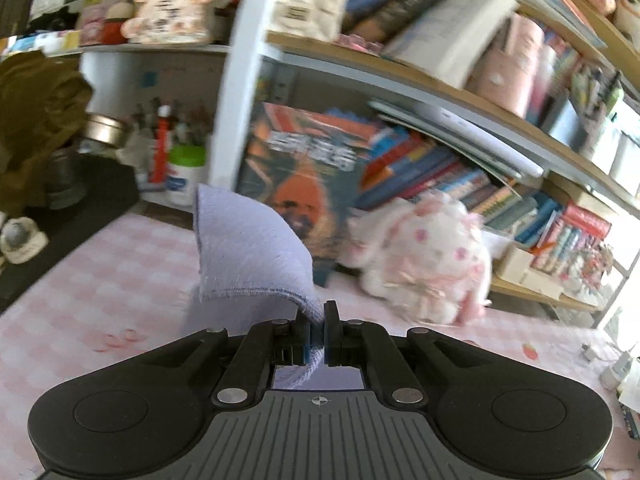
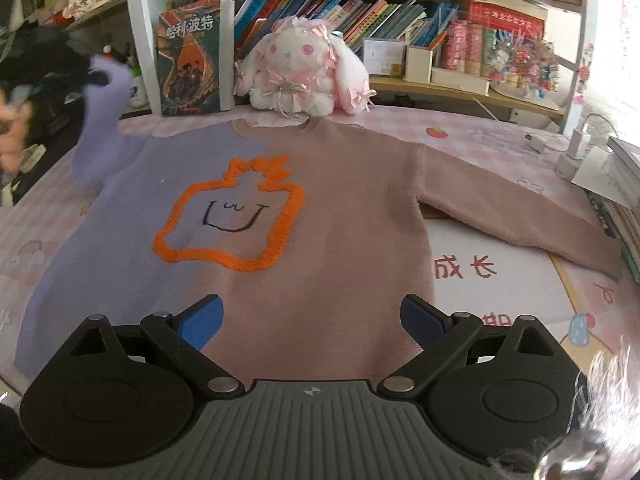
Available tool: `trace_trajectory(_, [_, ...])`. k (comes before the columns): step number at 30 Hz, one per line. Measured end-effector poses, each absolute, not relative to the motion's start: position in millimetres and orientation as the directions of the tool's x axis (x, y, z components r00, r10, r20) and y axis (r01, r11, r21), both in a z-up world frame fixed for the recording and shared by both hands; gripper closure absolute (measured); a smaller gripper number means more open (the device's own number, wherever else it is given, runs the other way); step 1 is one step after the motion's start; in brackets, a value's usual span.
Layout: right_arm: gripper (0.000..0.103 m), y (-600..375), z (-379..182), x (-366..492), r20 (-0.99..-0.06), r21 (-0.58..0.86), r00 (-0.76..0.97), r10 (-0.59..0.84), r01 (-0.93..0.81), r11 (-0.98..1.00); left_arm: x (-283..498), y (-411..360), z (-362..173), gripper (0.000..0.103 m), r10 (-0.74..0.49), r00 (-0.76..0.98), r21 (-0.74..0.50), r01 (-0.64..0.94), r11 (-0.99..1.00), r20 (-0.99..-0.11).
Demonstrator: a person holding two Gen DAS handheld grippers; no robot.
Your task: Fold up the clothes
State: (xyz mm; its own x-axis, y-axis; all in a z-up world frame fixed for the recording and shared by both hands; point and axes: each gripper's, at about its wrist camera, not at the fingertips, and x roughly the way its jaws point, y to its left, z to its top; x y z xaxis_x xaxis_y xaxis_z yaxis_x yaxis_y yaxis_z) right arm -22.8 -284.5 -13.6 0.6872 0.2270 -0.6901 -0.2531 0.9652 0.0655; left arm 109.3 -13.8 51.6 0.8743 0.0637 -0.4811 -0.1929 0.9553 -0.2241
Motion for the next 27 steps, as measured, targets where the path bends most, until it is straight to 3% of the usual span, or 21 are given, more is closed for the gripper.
trace_trajectory(17, [0.007, -355, -25, -18, -0.722, 0.102, 0.657, 0.215, -0.206, 0.973, 151, -145, -5, 0.097, -0.035, 0.789, -0.125, -0.053, 0.991, -0.614])
trace_trajectory(21, [0.007, -362, -26, -19, -0.728, 0.104, 0.655, 0.204, -0.188, 0.977, 154, -161, -24, 0.085, -0.046, 0.727, -0.077, -0.009, 0.997, -0.685])
trace_trajectory(24, [0.007, -363, -26, -20, -0.728, 0.104, 0.655, 0.202, -0.186, 0.977, 139, -170, -22, 0.063, -0.108, 0.723, -0.071, 0.083, 0.994, -0.682])
trace_trajectory(25, [0.007, -362, -26, -19, -0.728, 0.106, 0.654, 0.205, -0.188, 0.976, 131, -172, -19, 0.051, -0.125, 0.73, -0.063, 0.111, 0.992, -0.672])
trace_trajectory(27, [0.007, -361, -26, -18, -0.728, 0.113, 0.65, 0.217, -0.198, 0.974, 112, -174, -11, 0.046, -0.151, 0.75, -0.037, 0.166, 0.985, -0.644])
